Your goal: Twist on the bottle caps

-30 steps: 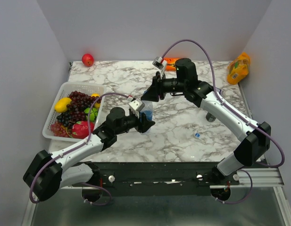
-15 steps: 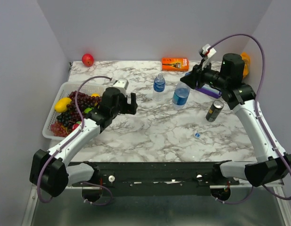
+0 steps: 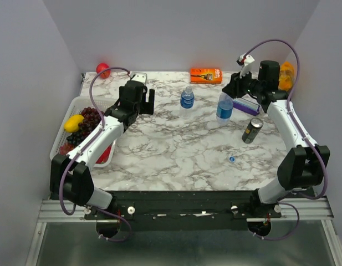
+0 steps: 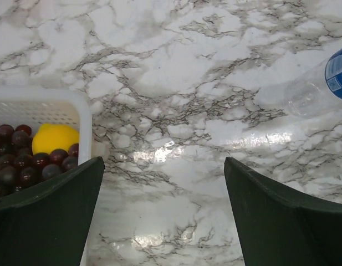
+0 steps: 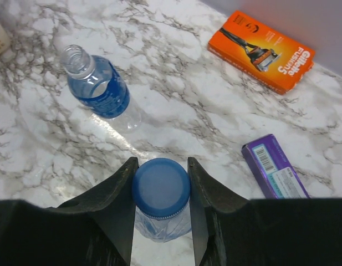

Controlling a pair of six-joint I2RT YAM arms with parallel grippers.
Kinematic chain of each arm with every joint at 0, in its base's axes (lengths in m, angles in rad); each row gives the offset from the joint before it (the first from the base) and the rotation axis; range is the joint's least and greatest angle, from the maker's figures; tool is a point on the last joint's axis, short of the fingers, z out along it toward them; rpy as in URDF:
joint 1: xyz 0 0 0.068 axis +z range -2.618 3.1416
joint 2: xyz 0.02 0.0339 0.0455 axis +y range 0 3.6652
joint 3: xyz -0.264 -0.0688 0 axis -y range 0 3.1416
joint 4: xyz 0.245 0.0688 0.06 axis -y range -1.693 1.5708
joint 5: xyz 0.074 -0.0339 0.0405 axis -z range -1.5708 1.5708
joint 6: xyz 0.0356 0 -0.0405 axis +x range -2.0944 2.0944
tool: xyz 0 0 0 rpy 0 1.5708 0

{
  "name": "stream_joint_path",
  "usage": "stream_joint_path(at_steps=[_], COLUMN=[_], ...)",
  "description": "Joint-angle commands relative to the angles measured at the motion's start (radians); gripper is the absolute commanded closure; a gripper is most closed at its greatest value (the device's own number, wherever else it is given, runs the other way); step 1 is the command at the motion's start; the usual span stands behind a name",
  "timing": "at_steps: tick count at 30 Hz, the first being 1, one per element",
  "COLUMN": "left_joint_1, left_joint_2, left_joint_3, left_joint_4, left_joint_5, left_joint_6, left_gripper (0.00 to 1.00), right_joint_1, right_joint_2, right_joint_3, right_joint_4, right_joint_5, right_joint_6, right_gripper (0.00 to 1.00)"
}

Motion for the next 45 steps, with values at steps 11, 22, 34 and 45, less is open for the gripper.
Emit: stream_joint_path(at_steps=[11,22,34,45], left_joint_1=[0.013,0.014,0.014,0.014], left_joint_2=[0.163,0.186,0.194,0.193], left_joint_3=[0.152,0.152,0.144,0.127], left_joint_4=[-0.024,-0.039,-0.042,-0.039], left_joint_5=[-0.031,-0.031,-0.005,0.009], left_joint_6=[0.067,0.072,0.067,0.061], left_gripper=[0.01,0.01,0.01,0.01], right_joint_1=[-0.048,-0.054,-0.054,-0.054], right_joint_2=[0.081,0.087,0.107,0.116], right_joint_3=[-0.09,-0.169,-0.18,-0.173], right_joint_4=[0.254,0.387,0.375,0.355], right_joint_5=[-0.048,-0.082,-0.051,-0.045], right_joint_6=[-0.026,0.019,0.013,0.005], right_gripper=[0.89,0.75,0.54,0.42])
